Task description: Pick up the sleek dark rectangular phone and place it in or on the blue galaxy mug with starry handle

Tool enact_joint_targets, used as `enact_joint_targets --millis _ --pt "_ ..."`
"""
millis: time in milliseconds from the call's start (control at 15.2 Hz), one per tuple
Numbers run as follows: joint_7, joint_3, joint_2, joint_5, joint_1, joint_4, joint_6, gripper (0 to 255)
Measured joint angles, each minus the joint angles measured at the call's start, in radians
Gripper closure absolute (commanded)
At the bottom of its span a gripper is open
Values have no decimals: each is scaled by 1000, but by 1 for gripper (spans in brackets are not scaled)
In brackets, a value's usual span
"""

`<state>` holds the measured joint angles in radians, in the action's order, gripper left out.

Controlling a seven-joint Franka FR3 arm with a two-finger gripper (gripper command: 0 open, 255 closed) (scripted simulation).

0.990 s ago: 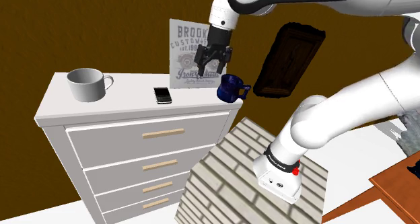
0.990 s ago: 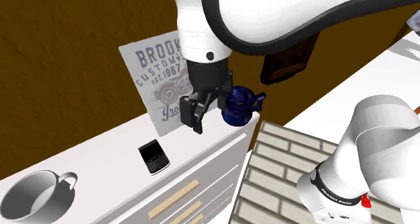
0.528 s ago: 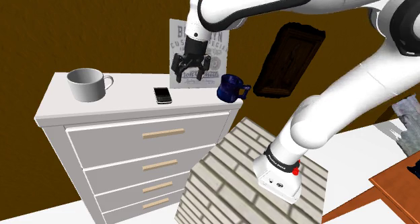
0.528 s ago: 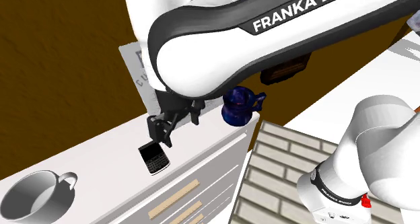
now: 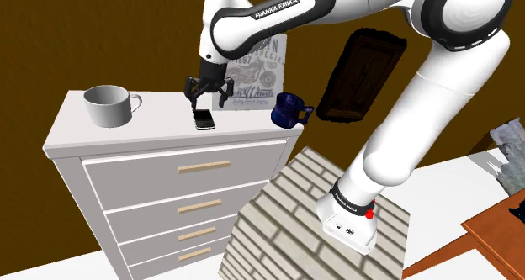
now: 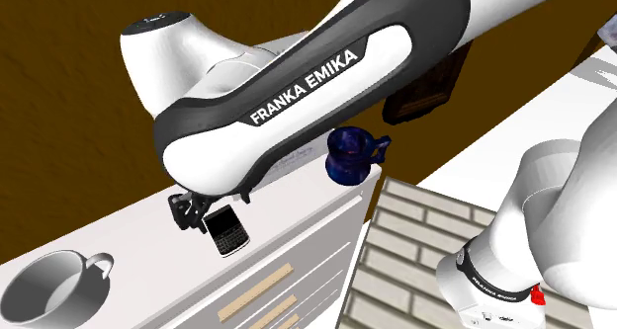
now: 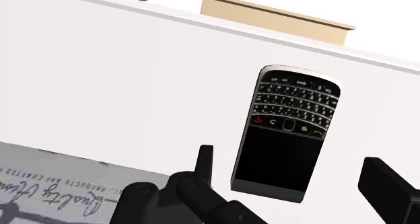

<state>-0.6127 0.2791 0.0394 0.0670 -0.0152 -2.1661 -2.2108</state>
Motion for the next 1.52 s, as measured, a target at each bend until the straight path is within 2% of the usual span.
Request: enact_joint_targets --millis 528,990,1056,1518 --pt "-33 -1 97 -34 -8 3 -96 0" --pt "-36 -1 105 -36 -9 -6 -115 0" --pt "-36 -1 105 -36 -9 -6 -115 255" --pt "-35 -1 104 -36 -9 -5 -115 255"
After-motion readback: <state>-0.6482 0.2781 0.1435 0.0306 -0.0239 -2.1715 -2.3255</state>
